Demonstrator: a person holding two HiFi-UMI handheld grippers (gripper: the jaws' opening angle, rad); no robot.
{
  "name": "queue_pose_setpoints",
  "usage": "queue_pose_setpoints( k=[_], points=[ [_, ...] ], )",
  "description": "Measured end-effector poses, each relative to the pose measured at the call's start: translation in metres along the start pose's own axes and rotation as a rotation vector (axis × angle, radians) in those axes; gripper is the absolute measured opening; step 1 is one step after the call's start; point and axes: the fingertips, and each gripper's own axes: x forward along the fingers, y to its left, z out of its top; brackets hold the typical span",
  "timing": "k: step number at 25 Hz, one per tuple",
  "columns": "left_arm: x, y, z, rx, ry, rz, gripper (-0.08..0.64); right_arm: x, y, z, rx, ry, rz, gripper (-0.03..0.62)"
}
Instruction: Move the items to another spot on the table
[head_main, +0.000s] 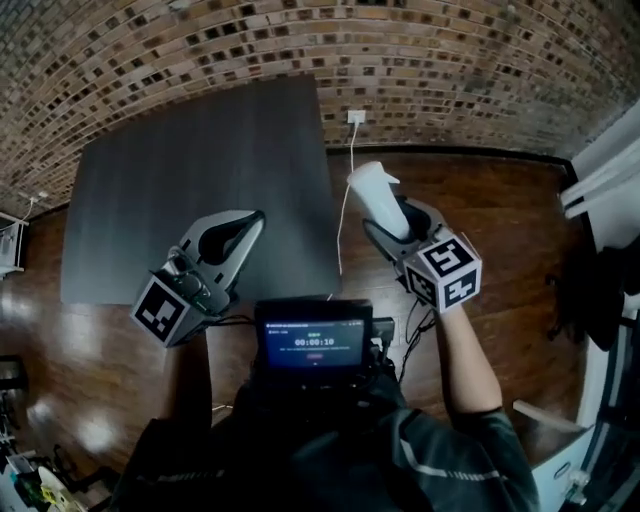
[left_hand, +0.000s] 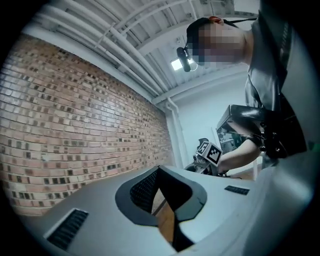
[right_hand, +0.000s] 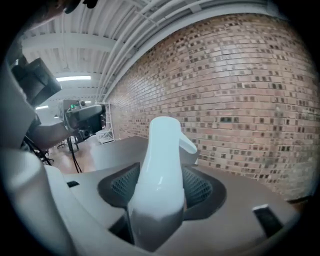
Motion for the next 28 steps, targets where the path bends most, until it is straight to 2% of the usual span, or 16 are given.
queue_pose_setpoints(
  k=[6,9,12,16,22,28],
  points=[
    [-0.014,0.004,0.001,0.02,0.025,0.143,-0.006,0.033,-0.002,0.029,-0.081,-0.005,0.135,0.27],
    [-0.024,0.01,-0.003,0.03,0.033,0.191,-0.006,0.055,-0.001,0.041,-0.119,-0.004,0.18,0.27],
    [-0.04,0.034,-0.008,0.038,0.024,0.242,-0.006,0.087,0.006,0.055,-0.147,0.0,0.205,0.27],
    [-0.07,0.08,-0.012,0.015,-0.009,0.312,-0.006,0.142,0.025,0.067,-0.178,0.06,0.245,0.27],
    [-0.088,0.091,-0.019,0.026,-0.023,0.386,-0.006,0.181,0.035,0.066,-0.223,0.091,0.305,0.27],
    [-0.118,0.138,-0.03,0.007,-0.027,0.444,-0.006,0.241,0.055,0.078,-0.239,0.135,0.35,0.27]
  ],
)
